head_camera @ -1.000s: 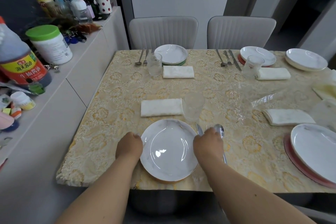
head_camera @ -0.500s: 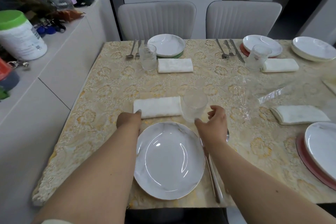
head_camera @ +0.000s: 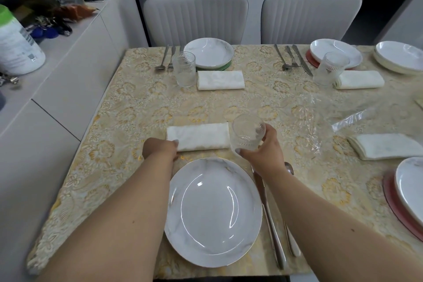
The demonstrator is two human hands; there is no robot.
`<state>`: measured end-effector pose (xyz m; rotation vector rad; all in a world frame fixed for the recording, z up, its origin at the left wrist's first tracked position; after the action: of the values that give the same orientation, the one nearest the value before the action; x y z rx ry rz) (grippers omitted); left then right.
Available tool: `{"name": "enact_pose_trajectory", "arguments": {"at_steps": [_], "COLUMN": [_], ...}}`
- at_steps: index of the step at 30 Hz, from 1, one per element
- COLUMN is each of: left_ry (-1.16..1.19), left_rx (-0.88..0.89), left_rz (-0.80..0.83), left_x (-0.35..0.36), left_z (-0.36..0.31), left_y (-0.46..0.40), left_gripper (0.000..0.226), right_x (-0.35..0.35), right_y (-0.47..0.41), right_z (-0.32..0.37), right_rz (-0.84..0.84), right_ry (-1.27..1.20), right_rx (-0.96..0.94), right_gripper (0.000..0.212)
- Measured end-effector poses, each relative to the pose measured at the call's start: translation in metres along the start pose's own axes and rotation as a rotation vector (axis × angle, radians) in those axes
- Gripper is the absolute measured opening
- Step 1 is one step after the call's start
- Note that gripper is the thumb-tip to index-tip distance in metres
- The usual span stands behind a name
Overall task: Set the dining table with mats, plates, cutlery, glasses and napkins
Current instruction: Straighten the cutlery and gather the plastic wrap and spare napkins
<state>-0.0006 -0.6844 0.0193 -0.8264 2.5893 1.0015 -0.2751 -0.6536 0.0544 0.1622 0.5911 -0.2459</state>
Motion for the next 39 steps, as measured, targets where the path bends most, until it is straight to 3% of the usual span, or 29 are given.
{"name": "enact_pose_trajectory", "arguments": {"at_steps": [15, 24, 31, 34, 36, 39], "left_ry": [-0.071, -0.239, -0.322, -0.381, -0.356, -0.343], "left_rx": [0.065, 0.152, 0.173, 0.248, 0.480, 0.874], "left_rz": [-0.036, -0.048, -0.100, -0.244, -0.316, -0.140], "left_x": [-0.008, -0.011, -0.018, -0.032, -0.030, 0.002], "left_z": [0.027, 0.013, 0.010, -0.006, -0.023, -0.031], "left_y": [-0.006, 0.010, 0.021, 0.041, 0.065, 0.121], "left_gripper": [0.028, 0.042, 0.057, 0.067, 0.053, 0.020], "right_x": [0.002, 0.000, -0.014, -0.044, -0.066, -0.082], "right_y": [-0.003, -0.002, -0.001, 0.004, 0.010, 0.022], "right_z": [-0.002, -0.001, -0.007, -0.018, -0.030, -0.052], "right_rz": [0.008, 0.025, 0.070, -0.047, -0.101, -0.035], "right_ry": [0.020, 0.034, -0.008, -0.014, 0.018, 0.103], "right_rx": [0.042, 0.044, 0.022, 0.045, 0.108, 0.230], "right_gripper": [0.082, 0.081, 0.099, 0.073, 0.041, 0.017]}}
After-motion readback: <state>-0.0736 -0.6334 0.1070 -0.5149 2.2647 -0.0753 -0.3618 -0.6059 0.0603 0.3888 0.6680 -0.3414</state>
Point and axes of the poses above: each hand's wrist, its own y-axis away from the middle knuckle, its own x-axis out of the palm, z = x × y, the point moved 5 cm from there along -y, towards the middle knuckle, and after that the axes turned 3 degrees about y, right-handed, at the moved point
